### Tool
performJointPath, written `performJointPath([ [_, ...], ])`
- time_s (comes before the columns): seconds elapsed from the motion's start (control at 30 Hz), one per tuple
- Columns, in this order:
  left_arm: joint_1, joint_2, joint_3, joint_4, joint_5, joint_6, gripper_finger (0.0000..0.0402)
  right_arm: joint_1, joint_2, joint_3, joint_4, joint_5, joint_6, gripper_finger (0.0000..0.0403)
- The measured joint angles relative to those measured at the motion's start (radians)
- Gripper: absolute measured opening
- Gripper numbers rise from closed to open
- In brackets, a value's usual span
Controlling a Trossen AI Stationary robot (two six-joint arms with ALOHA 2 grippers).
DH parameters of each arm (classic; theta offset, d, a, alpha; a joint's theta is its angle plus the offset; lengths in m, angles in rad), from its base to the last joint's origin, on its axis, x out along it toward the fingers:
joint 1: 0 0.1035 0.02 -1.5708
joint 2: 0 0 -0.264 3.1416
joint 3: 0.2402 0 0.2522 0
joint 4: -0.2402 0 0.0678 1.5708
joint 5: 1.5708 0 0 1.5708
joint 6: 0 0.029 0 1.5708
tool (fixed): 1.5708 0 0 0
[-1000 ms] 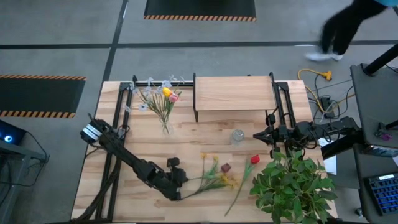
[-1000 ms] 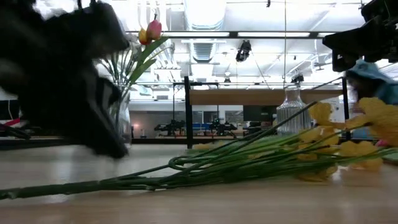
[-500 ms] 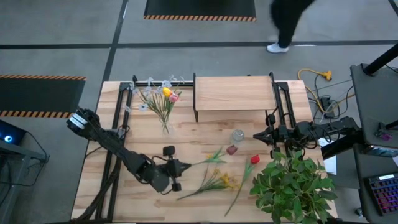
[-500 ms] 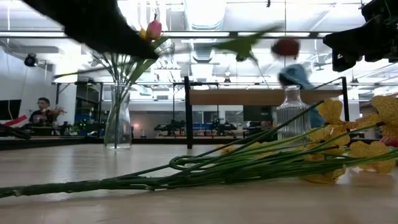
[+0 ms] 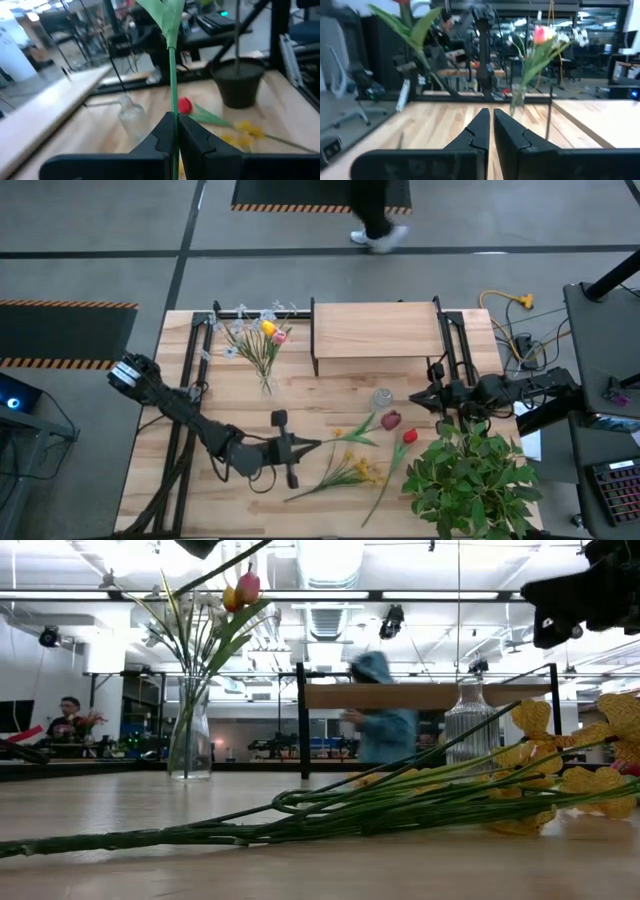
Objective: Pick and place flowers into a vace then onto a shelf
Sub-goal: Put the dark red flower into the right transparent vase
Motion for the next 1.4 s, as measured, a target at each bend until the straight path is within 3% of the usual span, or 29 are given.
performJointPath([
  [0.13, 0.032, -0.004, 0.000, 0.062, 0.000, 0.047, 0.0000, 0.000, 0.000, 0.000, 0.034, -0.005, 0.022, 0.0064],
  [0.4, 0.103, -0.006, 0.001, 0.152, 0.001, 0.055, 0.0000, 0.000, 0.001, 0.000, 0.146, 0.003, 0.009, 0.0191],
  [0.53, 0.142, -0.006, 0.001, 0.177, 0.034, 0.055, 0.0000, 0.000, 0.002, 0.000, 0.240, 0.003, -0.043, 0.0223],
  [0.87, 0.249, 0.027, 0.002, 0.288, 0.292, 0.058, 0.0000, -0.002, 0.124, 0.000, 0.445, 0.004, -0.052, 0.0245],
  [1.27, 0.284, 0.035, 0.002, 0.296, 0.305, 0.058, 0.0000, -0.042, 0.549, 0.008, 0.914, 0.002, -0.094, 0.0255],
  [1.4, 0.290, 0.035, 0.002, 0.296, 0.305, 0.058, 0.0000, -0.062, 0.694, 0.080, 0.959, 0.002, -0.098, 0.0254],
])
